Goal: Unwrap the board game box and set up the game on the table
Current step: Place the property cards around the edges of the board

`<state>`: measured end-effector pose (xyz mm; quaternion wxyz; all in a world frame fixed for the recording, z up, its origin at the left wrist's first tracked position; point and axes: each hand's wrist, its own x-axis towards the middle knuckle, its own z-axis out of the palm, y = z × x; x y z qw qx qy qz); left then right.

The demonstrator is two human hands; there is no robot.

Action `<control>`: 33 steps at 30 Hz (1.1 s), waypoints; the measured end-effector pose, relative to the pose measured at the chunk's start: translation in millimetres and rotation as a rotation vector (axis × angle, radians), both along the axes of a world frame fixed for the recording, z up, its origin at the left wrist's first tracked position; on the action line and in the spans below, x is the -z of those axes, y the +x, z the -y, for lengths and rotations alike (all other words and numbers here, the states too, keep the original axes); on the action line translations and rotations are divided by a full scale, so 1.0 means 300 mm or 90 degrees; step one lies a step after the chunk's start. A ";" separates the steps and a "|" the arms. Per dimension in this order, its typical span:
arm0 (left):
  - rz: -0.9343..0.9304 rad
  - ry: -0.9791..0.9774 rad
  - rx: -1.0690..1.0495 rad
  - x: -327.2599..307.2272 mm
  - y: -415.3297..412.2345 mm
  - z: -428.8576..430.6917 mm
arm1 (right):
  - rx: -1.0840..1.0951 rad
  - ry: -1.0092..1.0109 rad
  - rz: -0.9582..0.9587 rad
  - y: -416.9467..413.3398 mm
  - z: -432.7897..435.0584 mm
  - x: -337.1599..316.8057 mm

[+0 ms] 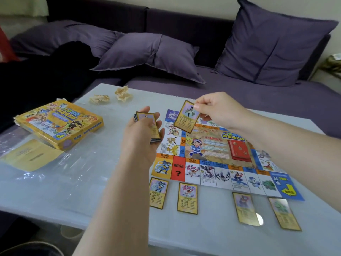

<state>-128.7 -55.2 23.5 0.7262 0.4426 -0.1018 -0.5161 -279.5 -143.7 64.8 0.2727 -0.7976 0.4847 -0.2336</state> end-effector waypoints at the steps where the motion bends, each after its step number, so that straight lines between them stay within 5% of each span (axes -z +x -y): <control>1: 0.021 0.012 0.023 0.001 -0.017 0.007 | 0.003 0.003 -0.001 -0.020 0.002 0.002; 10: 0.366 0.048 0.242 0.027 -0.219 0.064 | 0.025 0.061 -0.008 -0.190 0.006 0.025; 20: 0.310 0.110 0.343 0.101 -0.444 0.146 | 0.149 0.405 0.330 -0.406 -0.088 0.239; 26: 0.174 0.129 0.330 0.119 -0.518 0.200 | 0.270 0.362 0.527 -0.601 0.068 0.203; 28: 0.110 0.128 0.313 0.123 -0.547 0.217 | 0.345 0.271 0.469 -0.704 0.149 0.200; 33: 0.018 0.110 0.317 0.136 -0.621 0.252 | 0.410 0.083 -0.035 -0.926 0.292 0.282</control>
